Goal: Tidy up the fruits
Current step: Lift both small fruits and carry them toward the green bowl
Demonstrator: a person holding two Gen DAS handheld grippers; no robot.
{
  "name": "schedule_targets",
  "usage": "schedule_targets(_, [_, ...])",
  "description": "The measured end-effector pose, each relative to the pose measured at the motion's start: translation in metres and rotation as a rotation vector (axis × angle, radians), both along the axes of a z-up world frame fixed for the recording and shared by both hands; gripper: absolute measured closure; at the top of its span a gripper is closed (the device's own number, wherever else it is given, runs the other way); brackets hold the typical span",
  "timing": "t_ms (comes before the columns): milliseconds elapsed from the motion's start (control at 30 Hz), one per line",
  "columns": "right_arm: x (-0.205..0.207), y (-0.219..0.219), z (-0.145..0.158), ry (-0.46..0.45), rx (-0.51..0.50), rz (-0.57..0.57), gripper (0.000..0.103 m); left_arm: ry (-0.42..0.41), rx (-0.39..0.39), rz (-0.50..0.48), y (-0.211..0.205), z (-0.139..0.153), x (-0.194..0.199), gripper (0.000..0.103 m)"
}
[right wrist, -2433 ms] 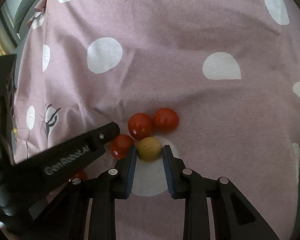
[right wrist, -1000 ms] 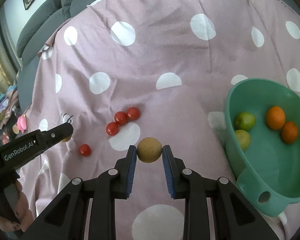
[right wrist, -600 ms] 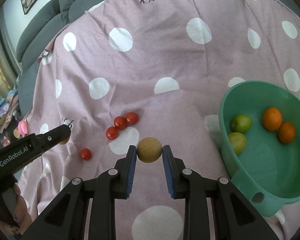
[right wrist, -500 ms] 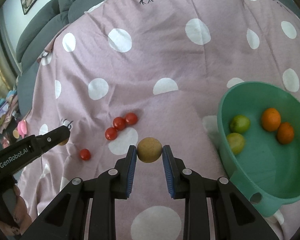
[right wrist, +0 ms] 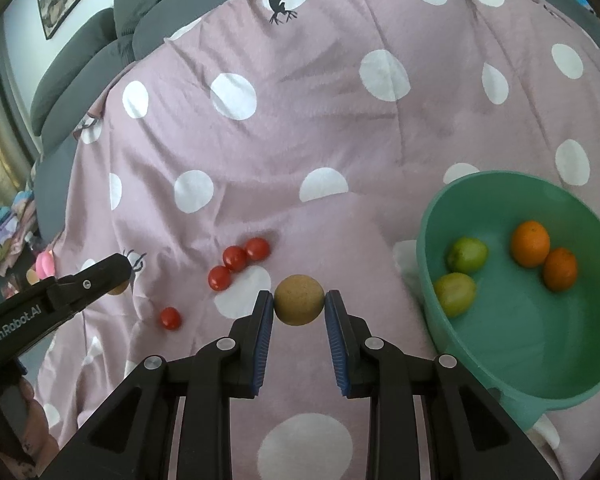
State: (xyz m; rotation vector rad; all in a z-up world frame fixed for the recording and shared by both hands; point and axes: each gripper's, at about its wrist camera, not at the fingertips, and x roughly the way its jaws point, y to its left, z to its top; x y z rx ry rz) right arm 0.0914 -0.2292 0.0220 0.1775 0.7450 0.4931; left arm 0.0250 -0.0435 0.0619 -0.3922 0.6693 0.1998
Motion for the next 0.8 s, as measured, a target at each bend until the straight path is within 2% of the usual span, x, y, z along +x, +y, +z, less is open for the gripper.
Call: schedule_targets(800, [-0.004,-0.023,0.013,-0.033,0.074,-0.049,0.074,-0.028,0.024,-0.083,-0.032,0.013,0.004,0.076])
